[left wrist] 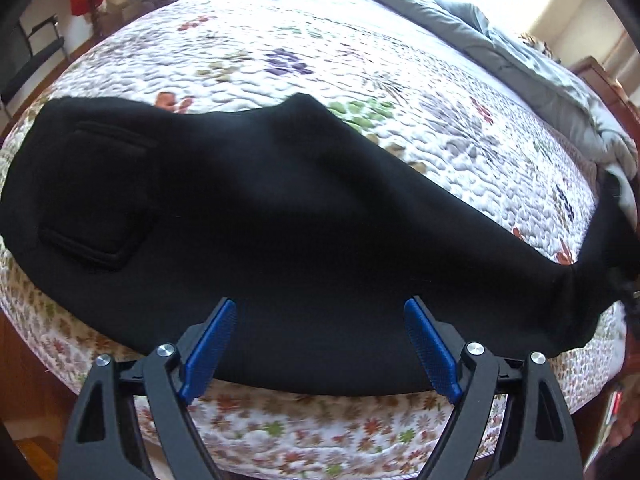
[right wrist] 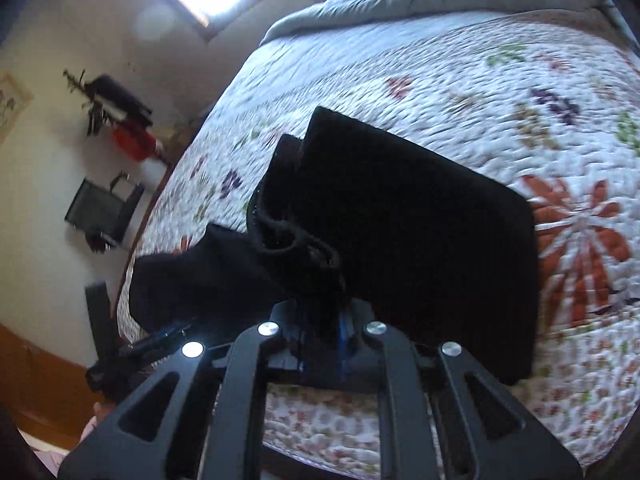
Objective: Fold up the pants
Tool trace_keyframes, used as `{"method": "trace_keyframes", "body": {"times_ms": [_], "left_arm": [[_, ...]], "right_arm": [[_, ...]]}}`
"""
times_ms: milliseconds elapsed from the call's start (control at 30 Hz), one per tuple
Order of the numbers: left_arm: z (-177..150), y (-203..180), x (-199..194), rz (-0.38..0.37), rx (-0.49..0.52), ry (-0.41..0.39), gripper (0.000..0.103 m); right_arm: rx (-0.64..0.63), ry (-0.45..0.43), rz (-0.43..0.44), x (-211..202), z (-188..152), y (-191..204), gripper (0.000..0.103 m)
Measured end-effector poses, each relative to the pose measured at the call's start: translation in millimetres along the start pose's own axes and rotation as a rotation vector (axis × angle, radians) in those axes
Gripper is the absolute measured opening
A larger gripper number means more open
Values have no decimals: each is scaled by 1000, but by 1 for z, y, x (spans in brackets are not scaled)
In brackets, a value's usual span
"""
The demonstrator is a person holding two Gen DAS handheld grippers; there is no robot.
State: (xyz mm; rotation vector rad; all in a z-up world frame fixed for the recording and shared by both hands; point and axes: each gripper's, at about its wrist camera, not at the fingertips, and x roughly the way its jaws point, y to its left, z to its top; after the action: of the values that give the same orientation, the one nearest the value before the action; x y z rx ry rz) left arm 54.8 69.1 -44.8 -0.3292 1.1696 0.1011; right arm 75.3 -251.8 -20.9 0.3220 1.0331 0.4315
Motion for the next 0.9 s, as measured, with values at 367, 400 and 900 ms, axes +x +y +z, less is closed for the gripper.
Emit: {"method": "trace_keyframes", "body": {"times_ms": [367, 400, 900], "left_arm": [[2, 39, -6, -55, -85, 0, 86], [3, 40, -6, -56, -88, 3, 86], [-2, -24, 42, -121, -28, 146, 90]], "right_arm": [[-160, 205, 19, 105, -34, 90, 15], [-168, 233, 17, 117, -39, 93, 18], [-56, 169, 101, 28, -49, 27, 57]]}}
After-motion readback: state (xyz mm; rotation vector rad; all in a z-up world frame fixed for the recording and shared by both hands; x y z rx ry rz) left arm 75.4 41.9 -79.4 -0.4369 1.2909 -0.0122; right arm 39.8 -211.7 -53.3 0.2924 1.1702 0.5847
